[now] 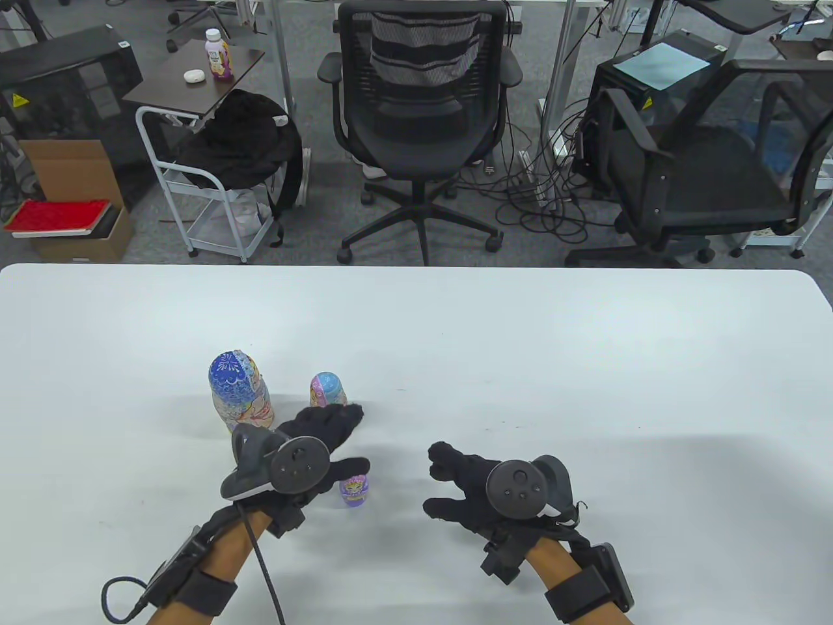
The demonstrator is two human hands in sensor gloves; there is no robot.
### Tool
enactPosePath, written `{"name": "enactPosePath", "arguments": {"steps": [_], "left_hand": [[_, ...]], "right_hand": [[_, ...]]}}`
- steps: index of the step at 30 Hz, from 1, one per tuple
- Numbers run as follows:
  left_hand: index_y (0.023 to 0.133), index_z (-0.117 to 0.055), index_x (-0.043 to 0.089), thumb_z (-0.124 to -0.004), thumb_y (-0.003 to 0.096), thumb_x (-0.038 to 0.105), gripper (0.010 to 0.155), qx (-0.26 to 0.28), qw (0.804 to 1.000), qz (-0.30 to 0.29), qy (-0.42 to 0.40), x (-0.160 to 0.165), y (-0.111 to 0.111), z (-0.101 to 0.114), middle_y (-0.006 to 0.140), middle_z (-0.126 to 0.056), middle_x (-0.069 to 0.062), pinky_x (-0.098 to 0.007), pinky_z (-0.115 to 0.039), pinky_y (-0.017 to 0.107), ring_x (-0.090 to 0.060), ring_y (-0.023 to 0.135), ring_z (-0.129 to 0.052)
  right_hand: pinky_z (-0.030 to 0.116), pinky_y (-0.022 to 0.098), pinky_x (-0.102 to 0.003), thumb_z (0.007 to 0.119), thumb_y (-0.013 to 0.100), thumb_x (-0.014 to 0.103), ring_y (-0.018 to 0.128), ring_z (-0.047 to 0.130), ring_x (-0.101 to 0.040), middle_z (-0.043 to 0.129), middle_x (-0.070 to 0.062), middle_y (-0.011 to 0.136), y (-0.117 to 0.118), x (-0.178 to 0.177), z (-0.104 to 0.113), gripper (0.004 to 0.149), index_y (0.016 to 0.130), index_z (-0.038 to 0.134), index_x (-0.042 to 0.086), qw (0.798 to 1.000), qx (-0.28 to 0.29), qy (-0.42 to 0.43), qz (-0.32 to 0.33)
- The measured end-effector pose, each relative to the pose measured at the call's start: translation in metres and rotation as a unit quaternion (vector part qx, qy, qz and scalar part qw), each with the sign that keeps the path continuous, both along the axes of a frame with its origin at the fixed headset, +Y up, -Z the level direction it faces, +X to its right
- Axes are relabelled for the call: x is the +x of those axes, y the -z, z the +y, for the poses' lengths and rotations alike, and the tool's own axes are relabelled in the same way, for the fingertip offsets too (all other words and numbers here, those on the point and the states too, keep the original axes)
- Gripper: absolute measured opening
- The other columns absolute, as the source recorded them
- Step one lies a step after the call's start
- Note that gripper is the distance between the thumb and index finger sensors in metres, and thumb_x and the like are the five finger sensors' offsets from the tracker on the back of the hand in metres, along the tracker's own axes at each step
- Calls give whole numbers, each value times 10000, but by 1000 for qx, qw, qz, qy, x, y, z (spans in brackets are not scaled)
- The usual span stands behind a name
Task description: Separate nested Russian dolls into individual dolls
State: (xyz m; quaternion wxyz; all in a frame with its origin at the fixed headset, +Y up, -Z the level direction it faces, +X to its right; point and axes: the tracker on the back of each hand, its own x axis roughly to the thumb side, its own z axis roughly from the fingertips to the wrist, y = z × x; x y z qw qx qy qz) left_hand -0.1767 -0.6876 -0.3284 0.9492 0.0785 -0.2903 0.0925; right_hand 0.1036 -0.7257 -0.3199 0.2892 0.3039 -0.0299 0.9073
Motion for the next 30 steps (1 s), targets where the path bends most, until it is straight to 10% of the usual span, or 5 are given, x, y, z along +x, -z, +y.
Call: {"name": "enactPosePath", "arguments": {"steps": [15, 30], "left_hand": [[1014, -707, 208, -879, 466, 512, 651, -5, 998, 14, 56, 15, -8, -39, 915, -897, -114, -385, -898, 510, -317, 695, -1012], [978, -766, 150, -893, 474, 475, 613, -29, 986, -61, -153, 29, -32, 6, 879, -929, -159, -375, -919, 475, -333, 637, -1039]], "right_hand": [[762, 624, -489, 891, 387, 520, 794, 926, -372, 936, -167, 860, 2, 4, -2, 846, 1038, 590, 71, 1000, 1, -14, -9], [739, 645, -510, 898, 335, 571, 843, 881, -398, 869, -191, 928, -6, -24, -17, 932, 1054, 548, 92, 998, -50, 30, 29]]}}
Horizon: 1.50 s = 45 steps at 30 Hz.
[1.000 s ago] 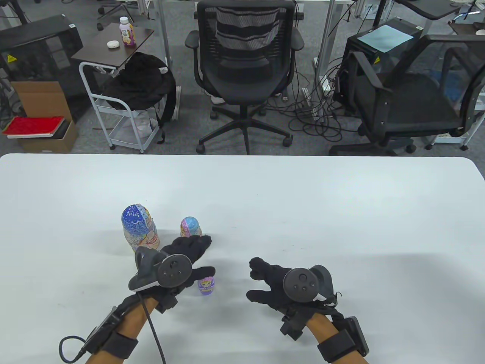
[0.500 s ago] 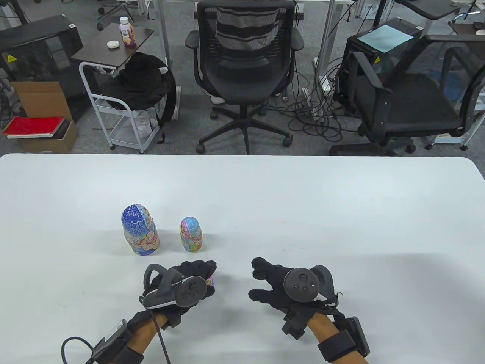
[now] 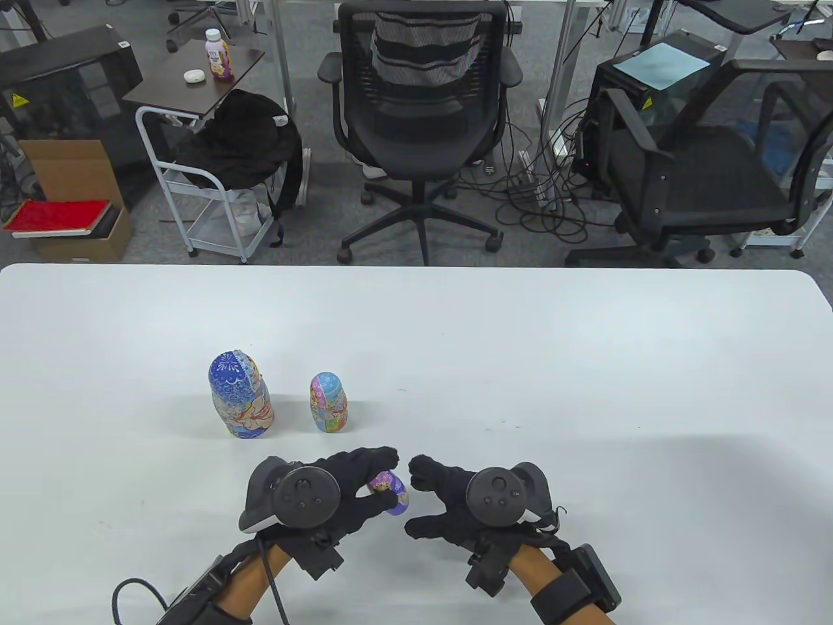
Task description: Separate nested Russian dolls into individual dolls
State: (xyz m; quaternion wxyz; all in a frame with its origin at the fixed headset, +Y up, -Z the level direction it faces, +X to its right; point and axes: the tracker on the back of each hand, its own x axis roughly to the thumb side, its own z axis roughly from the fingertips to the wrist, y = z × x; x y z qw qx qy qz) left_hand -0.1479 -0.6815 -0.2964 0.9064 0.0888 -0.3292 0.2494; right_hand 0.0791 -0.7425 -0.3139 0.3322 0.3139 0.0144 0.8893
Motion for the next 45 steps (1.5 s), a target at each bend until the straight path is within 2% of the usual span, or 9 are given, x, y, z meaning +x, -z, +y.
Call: {"name": "enactPosePath", "arguments": {"steps": [5, 10, 13, 22, 25, 29, 34, 38, 45], "left_hand": [[981, -763, 149, -892, 476, 470, 612, 17, 1000, -13, -12, 10, -8, 5, 884, -924, -161, -372, -921, 476, -334, 637, -1038], [979, -762, 139, -894, 475, 449, 607, 16, 999, -27, -15, 11, -8, 6, 896, -915, -172, -375, -920, 480, -342, 641, -1035], [973, -768, 131, -892, 474, 448, 604, 24, 999, -34, -22, 8, -9, 8, 894, -917, -171, -377, -923, 479, -346, 640, -1037], [979, -764, 121, -897, 464, 392, 597, 4, 997, -68, -31, 4, -11, 12, 923, -893, -195, -390, -923, 493, -376, 660, -1025], [978, -764, 132, -898, 465, 403, 595, 28, 998, -58, -6, 2, -13, 19, 925, -895, -180, -382, -925, 500, -362, 669, -1028], [979, -764, 138, -895, 471, 420, 596, 18, 997, -60, -39, -7, -14, 22, 924, -899, -172, -384, -917, 508, -358, 680, -1022], [990, -754, 147, -889, 477, 436, 604, 59, 996, -33, -58, -24, -19, 36, 929, -897, -159, -389, -910, 517, -350, 697, -1017], [991, -754, 160, -898, 477, 441, 603, 82, 996, 31, -10, -43, -19, 41, 928, -898, -155, -384, -912, 515, -343, 692, -1020], [980, -771, 159, -923, 466, 442, 606, -10, 989, 91, 118, -60, 1, 6, 907, -912, -159, -376, -919, 497, -334, 665, -1033]], "right_hand": [[761, 631, -492, 917, 325, 550, 816, 909, -370, 893, -162, 899, -3, -4, -2, 912, 1037, 567, 100, 1000, -10, 25, 4], [803, 617, -456, 919, 351, 513, 757, 971, -302, 965, -97, 814, -4, -4, 0, 768, 975, 669, 142, 999, -5, 40, 8], [798, 620, -467, 939, 354, 471, 758, 969, -319, 966, -117, 816, -1, -4, -2, 756, 975, 684, 124, 996, -49, 76, 27], [790, 630, -483, 923, 364, 431, 775, 961, -345, 966, -157, 830, 3, -3, -3, 762, 997, 682, 82, 987, -106, 89, 80], [789, 632, -482, 916, 368, 433, 781, 958, -344, 959, -156, 840, 4, -3, -5, 765, 1002, 672, 83, 987, -109, 91, 80], [786, 630, -483, 917, 368, 430, 783, 954, -347, 952, -157, 846, 4, -2, -6, 763, 1000, 665, 84, 987, -109, 91, 73], [783, 631, -481, 915, 370, 435, 788, 949, -345, 945, -151, 855, 5, -1, -8, 765, 1004, 655, 95, 989, -107, 81, 66], [773, 634, -487, 917, 368, 448, 800, 934, -351, 935, -147, 870, 6, 3, -9, 762, 1010, 657, 132, 989, -103, 97, 51], [761, 643, -486, 918, 365, 453, 811, 922, -345, 924, -137, 886, 9, 9, -10, 759, 1016, 661, 160, 985, -107, 133, 33]]}}
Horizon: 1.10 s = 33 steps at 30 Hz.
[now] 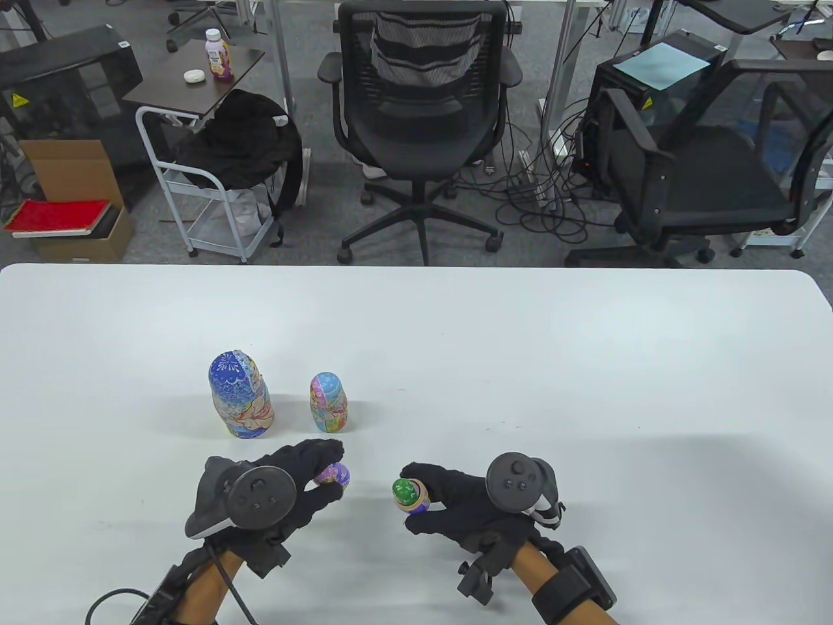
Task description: Separate nested Russian dolls into individual dolls
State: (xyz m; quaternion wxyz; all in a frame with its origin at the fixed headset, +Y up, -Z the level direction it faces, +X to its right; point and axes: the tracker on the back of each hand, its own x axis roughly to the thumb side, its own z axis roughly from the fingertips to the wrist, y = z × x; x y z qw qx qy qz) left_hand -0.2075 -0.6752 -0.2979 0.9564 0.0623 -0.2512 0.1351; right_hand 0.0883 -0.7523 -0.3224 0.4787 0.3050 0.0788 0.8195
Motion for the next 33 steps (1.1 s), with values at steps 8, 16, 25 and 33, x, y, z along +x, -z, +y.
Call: {"name": "enactPosePath", "arguments": {"steps": [8, 16, 25, 33], "left_hand": [[974, -772, 169, -927, 456, 452, 611, -42, 993, 30, 104, 1, 16, -34, 899, -917, -155, -373, -923, 492, -328, 661, -1037], [977, -766, 169, -920, 455, 459, 617, -64, 986, 31, 152, 8, 21, -54, 896, -918, -152, -372, -926, 489, -325, 661, -1040], [980, -752, 169, -918, 453, 465, 627, -76, 985, 35, 153, 7, 25, -62, 895, -916, -150, -373, -925, 489, -325, 663, -1037], [992, -751, 160, -825, 439, 609, 716, 94, 991, -13, 93, 23, 0, -23, 904, -916, -136, -377, -920, 502, -327, 682, -1031]], "right_hand": [[764, 641, -484, 919, 361, 456, 812, 922, -346, 930, -133, 885, 0, 2, 0, 753, 1014, 683, 164, 1000, 0, 6, -2], [765, 639, -485, 915, 365, 457, 816, 919, -350, 929, -137, 886, 0, 2, 0, 754, 1017, 684, 155, 1000, 0, 8, 0], [767, 636, -485, 917, 364, 457, 807, 926, -349, 936, -138, 879, 1, 2, -1, 753, 1014, 690, 151, 1000, 0, 8, 2], [766, 636, -484, 919, 364, 450, 806, 928, -346, 938, -140, 875, 1, 2, -2, 755, 1014, 689, 143, 1000, 0, 2, 2]]}}
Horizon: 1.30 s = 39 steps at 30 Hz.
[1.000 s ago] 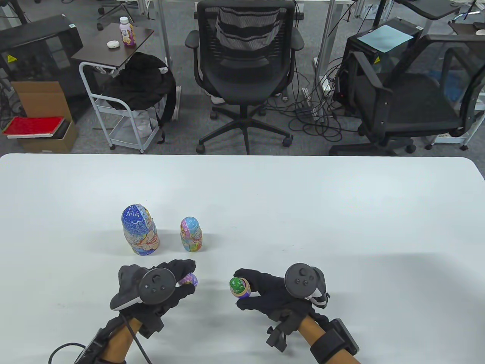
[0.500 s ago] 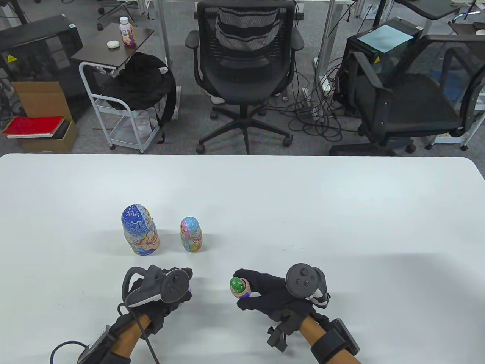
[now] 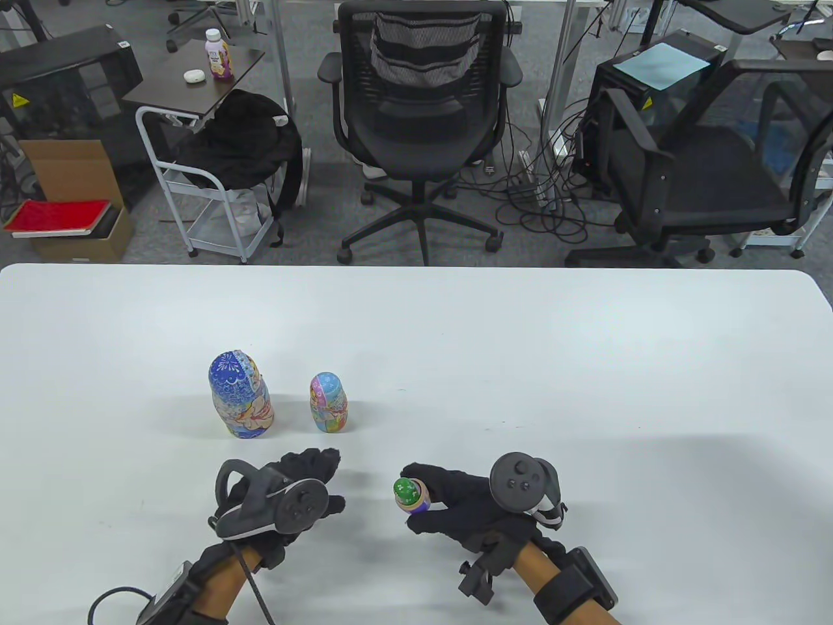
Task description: Separate nested Russian dolls into individual dolls
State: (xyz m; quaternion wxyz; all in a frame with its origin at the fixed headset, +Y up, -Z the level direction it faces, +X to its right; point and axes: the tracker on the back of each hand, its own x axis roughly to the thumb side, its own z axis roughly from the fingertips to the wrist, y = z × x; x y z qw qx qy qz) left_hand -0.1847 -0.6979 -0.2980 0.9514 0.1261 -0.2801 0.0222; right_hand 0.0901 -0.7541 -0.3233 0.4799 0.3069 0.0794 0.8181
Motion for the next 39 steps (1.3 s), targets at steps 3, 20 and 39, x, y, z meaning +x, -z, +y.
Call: {"name": "enactPosePath", "arguments": {"steps": [3, 20, 39], "left_hand": [[992, -748, 163, -766, 482, 606, 676, 22, 993, -65, -95, 9, -12, 13, 906, -915, -123, -372, -919, 505, -318, 687, -1028], [950, -797, 176, -871, 485, 431, 536, -44, 967, -133, -212, 44, -16, 10, 864, -951, -106, -336, -948, 479, -282, 648, -1060], [949, -805, 180, -892, 474, 403, 532, -64, 992, -55, -99, 33, 8, 0, 869, -951, -117, -350, -943, 484, -297, 657, -1056]], "right_hand": [[768, 635, -483, 918, 364, 450, 803, 929, -349, 939, -142, 873, -1, 0, 0, 756, 1014, 689, 139, 1000, 1, -1, -1], [771, 632, -482, 923, 362, 443, 796, 934, -346, 943, -144, 866, -6, -10, 0, 753, 1006, 697, 125, 999, 23, -38, 10], [790, 612, -472, 927, 359, 448, 767, 957, -334, 959, -139, 840, 11, 29, 4, 759, 1001, 697, 115, 991, 60, -47, -112]]}}
